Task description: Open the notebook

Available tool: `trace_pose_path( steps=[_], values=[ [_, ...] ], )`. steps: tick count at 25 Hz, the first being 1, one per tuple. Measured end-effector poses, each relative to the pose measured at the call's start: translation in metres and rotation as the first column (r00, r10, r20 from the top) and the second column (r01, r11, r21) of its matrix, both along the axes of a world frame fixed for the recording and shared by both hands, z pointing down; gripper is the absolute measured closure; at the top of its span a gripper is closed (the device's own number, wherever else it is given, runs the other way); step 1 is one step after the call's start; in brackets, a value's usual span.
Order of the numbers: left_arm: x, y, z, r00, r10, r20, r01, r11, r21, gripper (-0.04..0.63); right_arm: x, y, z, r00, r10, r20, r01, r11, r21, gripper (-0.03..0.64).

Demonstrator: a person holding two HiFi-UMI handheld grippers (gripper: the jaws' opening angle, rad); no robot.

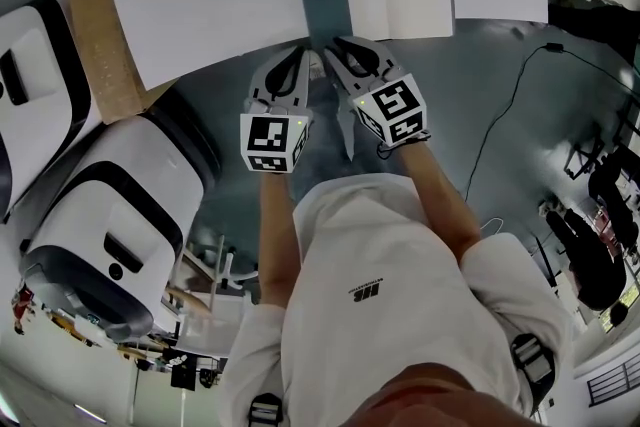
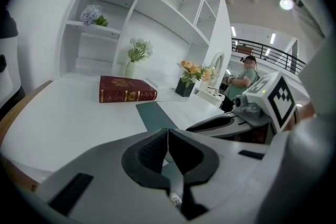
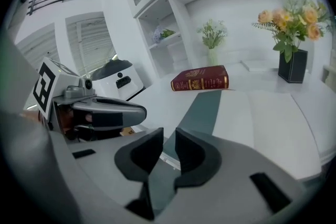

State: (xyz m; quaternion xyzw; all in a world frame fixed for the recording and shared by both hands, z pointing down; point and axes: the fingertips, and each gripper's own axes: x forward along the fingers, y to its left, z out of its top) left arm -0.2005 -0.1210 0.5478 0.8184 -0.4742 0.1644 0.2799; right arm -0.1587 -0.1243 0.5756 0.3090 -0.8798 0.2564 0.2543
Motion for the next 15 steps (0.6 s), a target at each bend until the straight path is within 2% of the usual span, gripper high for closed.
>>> trace_pose_path(
  steps=[7,15],
  values=[
    [0.007,-0.001,-0.021,1.0,0.009,0.001,-0.009,0.999,0.037,0.595,0.016,-0.006,-0.036,1.0,0.022,-0.017,-0.02,0.995,0.096,0.58],
    [0.02,0.0,-0.042,1.0,0.031,0.004,-0.031,0.997,0.068,0.595,0.036,-0.006,-0.061,0.998,0.057,-0.018,-0.054,0.989,0.138,0.583]
  ],
)
